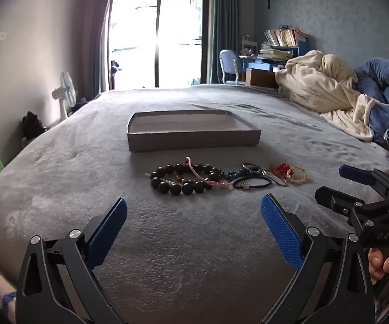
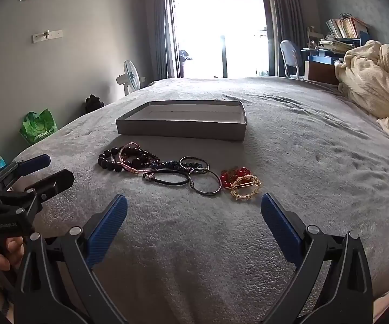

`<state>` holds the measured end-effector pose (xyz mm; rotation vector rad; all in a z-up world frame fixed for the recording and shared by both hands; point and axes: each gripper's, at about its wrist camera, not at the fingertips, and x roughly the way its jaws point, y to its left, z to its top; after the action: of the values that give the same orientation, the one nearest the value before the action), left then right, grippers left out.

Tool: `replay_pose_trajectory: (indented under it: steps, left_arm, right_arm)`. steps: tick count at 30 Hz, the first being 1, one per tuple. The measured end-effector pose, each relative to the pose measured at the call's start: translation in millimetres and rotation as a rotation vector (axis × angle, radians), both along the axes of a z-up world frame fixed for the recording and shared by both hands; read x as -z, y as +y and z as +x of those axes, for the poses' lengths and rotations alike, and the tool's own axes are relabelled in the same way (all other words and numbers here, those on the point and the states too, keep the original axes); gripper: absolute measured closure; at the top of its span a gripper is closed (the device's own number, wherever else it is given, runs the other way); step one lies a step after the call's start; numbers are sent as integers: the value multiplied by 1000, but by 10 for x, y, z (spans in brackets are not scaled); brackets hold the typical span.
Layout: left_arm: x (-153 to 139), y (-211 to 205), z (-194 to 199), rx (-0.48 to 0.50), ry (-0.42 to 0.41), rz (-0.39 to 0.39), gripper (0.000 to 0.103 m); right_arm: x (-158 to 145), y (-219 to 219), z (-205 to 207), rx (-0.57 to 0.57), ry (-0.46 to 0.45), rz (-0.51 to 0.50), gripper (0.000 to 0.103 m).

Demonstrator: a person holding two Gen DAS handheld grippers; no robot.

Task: Organize jewelry

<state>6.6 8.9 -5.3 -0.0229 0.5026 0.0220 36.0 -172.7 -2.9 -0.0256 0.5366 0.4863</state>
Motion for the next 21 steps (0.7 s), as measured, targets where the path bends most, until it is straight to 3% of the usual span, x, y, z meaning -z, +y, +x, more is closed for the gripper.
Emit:
replay_pose_trajectory:
  steps: [21]
  left_arm:
    - [30, -54, 0, 4, 6, 9, 5]
  right_arm:
    - [-5, -12, -2, 0, 2, -1, 5]
